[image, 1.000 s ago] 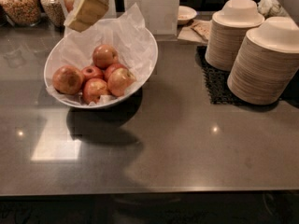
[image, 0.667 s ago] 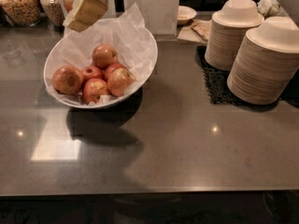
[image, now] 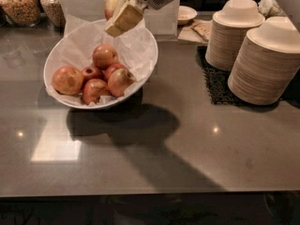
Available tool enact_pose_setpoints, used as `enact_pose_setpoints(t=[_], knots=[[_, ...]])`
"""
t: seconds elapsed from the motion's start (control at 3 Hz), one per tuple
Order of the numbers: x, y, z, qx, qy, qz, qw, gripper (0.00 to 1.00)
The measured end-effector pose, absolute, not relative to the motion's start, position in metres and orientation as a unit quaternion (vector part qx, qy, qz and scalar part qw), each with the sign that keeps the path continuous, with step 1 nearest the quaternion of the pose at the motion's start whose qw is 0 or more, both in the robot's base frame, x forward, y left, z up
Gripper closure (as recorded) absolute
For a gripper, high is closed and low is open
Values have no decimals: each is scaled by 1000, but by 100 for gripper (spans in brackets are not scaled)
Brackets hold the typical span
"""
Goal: Pick apple from white bowl
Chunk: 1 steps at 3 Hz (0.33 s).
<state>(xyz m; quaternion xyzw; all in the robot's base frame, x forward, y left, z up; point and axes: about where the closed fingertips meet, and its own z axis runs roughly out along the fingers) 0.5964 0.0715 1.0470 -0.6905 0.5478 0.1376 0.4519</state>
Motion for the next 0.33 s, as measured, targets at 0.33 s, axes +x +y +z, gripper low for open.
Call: enact_pose_setpoints(t=[0.33], knots=[[596,71,1047,-690,548,138,452,100]])
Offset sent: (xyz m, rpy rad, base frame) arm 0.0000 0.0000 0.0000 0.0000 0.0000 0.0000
